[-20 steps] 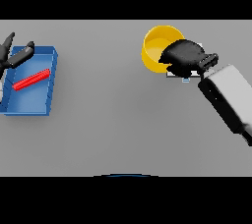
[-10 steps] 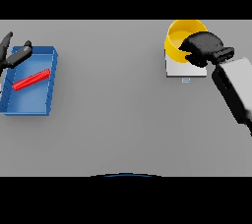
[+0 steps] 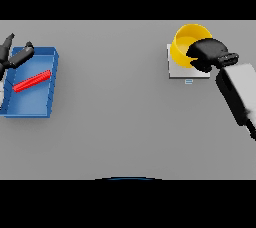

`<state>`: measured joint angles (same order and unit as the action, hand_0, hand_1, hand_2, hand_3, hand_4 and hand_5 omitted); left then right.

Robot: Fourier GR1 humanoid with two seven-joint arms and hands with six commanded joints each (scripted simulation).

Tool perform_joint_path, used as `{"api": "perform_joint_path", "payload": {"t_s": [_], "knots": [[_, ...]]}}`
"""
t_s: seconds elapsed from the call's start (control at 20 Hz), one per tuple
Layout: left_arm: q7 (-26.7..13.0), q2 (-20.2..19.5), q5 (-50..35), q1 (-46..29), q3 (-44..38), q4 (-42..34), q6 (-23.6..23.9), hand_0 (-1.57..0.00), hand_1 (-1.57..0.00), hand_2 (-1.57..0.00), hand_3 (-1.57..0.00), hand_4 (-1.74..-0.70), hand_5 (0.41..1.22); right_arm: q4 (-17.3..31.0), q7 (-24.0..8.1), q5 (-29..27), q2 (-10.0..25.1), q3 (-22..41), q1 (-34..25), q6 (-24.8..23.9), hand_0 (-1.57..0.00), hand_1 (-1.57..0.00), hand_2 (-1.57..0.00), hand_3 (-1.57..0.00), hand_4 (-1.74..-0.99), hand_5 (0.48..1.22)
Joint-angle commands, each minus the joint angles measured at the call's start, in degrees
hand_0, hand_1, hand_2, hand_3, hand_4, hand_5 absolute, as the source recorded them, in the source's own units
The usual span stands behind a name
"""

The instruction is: Pick up the red beaker and tilt it to pour out 1 green nut into yellow bowl. Pick up the yellow bowl and place it on the metallic measuring scale.

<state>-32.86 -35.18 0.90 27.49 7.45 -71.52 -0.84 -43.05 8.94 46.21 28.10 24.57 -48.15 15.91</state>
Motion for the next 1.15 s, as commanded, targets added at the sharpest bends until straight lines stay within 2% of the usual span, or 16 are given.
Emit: {"api": "perform_joint_path", "payload": {"t_s": [0.0,0.15,0.2,0.25,0.3,0.4,0.5,0.6,0.7,0.85,1.1], "knots": [[-0.15,0.13,-0.25,0.42,0.08,-0.30,-0.27,0.00,0.00,0.00,0.00,-0.85,0.799,0.69,-0.17,0.29,-0.21,0.22,-0.18,0.01,-1.57,-1.57,-1.38,-1.40,-1.741,1.221],[0.16,-0.16,-0.57,0.30,-0.14,0.01,-0.81,0.00,0.00,0.00,0.00,-0.84,0.783,1.39,-0.11,0.19,-0.51,0.37,-0.19,0.27,-1.57,-1.57,-1.37,-1.45,-1.741,1.221],[0.25,0.04,-0.20,0.44,0.02,0.38,-0.51,0.00,0.00,0.00,0.00,-0.84,0.780,1.68,-0.54,0.11,-0.71,0.24,-0.27,0.22,-1.57,-1.57,-1.40,-1.38,-1.741,1.221],[0.26,-0.18,-0.31,0.90,-0.13,1.08,-1.00,0.00,0.00,0.00,0.00,-0.84,0.779,2.02,-0.71,0.15,-0.78,0.18,-0.64,0.16,-1.57,-1.50,-1.44,-1.25,-1.741,1.221],[0.64,-0.21,-0.02,0.56,0.07,0.83,-0.86,0.00,0.00,0.00,0.00,-0.84,0.775,1.83,-0.70,0.06,-0.51,0.13,-0.75,0.82,-1.56,-1.43,-1.34,-1.11,-1.682,1.221],[1.17,-0.06,-0.44,0.05,-0.01,0.64,-1.06,0.00,0.00,0.00,0.00,-0.84,0.774,2.07,-1.42,-0.67,-0.80,-0.47,-0.40,1.10,-1.33,-1.12,-1.01,-0.82,-1.592,1.074],[1.37,-0.37,-0.45,0.17,-0.26,0.64,-1.06,0.00,0.00,0.00,0.00,-0.83,0.768,2.25,-1.48,-1.88,-0.48,-1.40,-0.27,2.51,-0.95,-0.81,-0.71,-0.58,-1.535,0.965],[1.31,0.55,-0.86,0.29,-0.11,0.38,-0.77,0.00,0.00,0.00,0.00,-0.84,0.764,2.67,-2.48,-2.59,-1.15,-1.90,-0.66,3.55,-0.61,-0.56,-0.47,-0.39,-1.496,0.890],[0.55,0.02,-0.41,0.34,0.03,0.41,-0.89,0.00,0.00,0.00,0.00,-0.83,0.754,2.29,-2.03,-2.63,-0.78,-1.84,-0.88,3.98,-0.39,-0.38,-0.30,-0.26,-1.476,0.847],[0.26,-0.33,-0.56,0.38,-0.28,0.09,-0.82,0.00,0.00,0.00,0.00,-0.83,0.752,3.11,-1.53,-1.62,-1.17,-0.76,-0.73,3.72,-0.20,-0.19,-0.15,-0.13,-1.435,0.817],[0.12,-0.31,-0.96,-0.17,-0.28,-0.87,-0.91,0.00,0.00,0.00,0.00,-0.83,0.760,2.13,-2.93,-1.79,-0.36,-0.63,-0.22,5.75,-0.06,-0.06,-0.05,-0.04,-1.390,0.779]]}}
